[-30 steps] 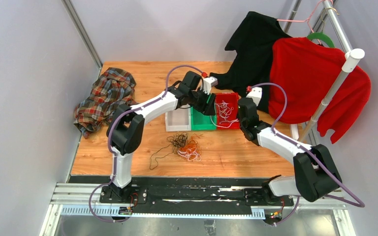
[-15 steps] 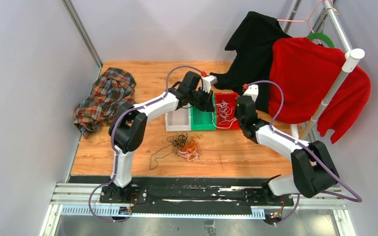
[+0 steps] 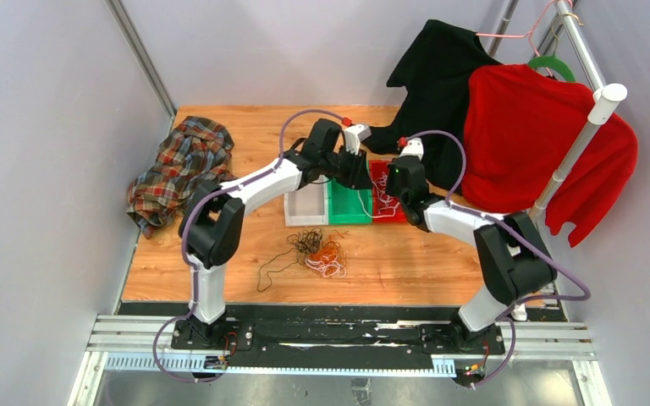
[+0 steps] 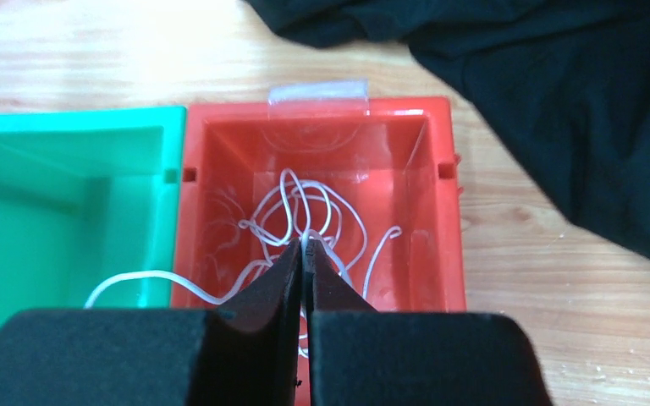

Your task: Untangle the cables

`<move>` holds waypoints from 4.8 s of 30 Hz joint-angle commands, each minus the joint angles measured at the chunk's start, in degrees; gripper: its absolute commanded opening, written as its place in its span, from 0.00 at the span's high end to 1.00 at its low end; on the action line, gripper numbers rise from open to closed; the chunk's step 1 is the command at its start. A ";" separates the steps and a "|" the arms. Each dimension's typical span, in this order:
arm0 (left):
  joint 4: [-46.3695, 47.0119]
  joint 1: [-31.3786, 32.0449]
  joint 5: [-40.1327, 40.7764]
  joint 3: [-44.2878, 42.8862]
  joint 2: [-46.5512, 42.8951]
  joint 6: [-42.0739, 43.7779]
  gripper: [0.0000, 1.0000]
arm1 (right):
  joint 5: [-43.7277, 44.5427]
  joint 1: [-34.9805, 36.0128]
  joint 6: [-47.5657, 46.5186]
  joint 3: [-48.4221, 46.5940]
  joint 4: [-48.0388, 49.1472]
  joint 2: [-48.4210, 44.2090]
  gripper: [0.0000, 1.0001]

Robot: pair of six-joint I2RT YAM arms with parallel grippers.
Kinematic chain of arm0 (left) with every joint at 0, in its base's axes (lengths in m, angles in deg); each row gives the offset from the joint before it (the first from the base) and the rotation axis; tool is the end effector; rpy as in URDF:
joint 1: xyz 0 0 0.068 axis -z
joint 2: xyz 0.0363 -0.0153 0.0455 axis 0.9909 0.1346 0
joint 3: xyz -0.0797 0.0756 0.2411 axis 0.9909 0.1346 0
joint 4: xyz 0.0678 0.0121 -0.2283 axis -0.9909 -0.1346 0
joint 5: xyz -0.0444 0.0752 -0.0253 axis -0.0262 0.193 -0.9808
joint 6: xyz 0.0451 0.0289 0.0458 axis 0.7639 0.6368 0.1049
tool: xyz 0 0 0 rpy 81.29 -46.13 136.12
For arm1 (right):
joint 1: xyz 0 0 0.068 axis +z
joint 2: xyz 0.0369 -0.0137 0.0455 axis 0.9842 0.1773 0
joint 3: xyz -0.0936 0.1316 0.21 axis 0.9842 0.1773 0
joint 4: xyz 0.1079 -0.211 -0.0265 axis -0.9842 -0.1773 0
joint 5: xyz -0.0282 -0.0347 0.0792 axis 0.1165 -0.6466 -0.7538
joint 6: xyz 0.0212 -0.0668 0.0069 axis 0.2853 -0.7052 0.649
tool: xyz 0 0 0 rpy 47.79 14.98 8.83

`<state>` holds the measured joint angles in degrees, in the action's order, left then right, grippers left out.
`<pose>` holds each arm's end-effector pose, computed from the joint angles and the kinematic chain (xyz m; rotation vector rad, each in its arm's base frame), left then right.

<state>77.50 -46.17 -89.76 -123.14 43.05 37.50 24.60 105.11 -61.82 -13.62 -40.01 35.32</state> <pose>0.3443 -0.2892 0.2380 0.7440 2.1475 -1.1101 0.3179 0.1333 0.2153 0.0266 1.9231 0.2220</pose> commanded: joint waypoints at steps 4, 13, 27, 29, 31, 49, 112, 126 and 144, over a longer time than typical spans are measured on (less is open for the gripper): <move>-4.66 -0.76 6.01 5.77 -5.86 -1.12 0.51 | -0.90 -1.26 0.78 -0.13 1.91 4.89 0.99; -3.58 -0.76 6.31 4.20 -1.07 -5.27 0.48 | -1.07 -1.33 0.74 1.06 3.22 5.04 0.99; 2.69 -0.76 2.53 3.67 1.31 -9.72 0.93 | -2.82 -1.33 0.31 3.54 5.43 -0.90 0.94; 4.22 -0.76 1.50 4.51 -0.12 -10.20 0.99 | -3.33 -1.33 -0.08 3.41 5.43 -2.17 0.91; 5.43 -0.76 0.19 4.86 -1.37 -10.81 0.99 | -3.66 -1.34 -0.30 3.38 5.40 -3.29 0.87; -0.70 3.59 4.45 -15.92 10.83 -5.75 0.99 | 1.71 -4.69 4.43 9.99 1.31 -18.29 0.37; -45.58 7.06 -1.44 21.11 -23.03 55.61 0.17 | 3.09 11.50 10.17 20.80 -12.19 -33.46 0.35; -42.44 8.90 9.92 18.00 -20.66 52.88 0.84 | 2.64 11.50 11.26 20.33 -11.65 -33.36 0.54; -48.30 8.08 5.22 8.40 -31.27 41.15 0.99 | -16.94 16.46 7.31 21.98 3.08 -38.13 0.31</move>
<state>32.10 -37.58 -82.28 -110.81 14.16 81.74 14.92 118.97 -53.20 8.06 -43.29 -0.76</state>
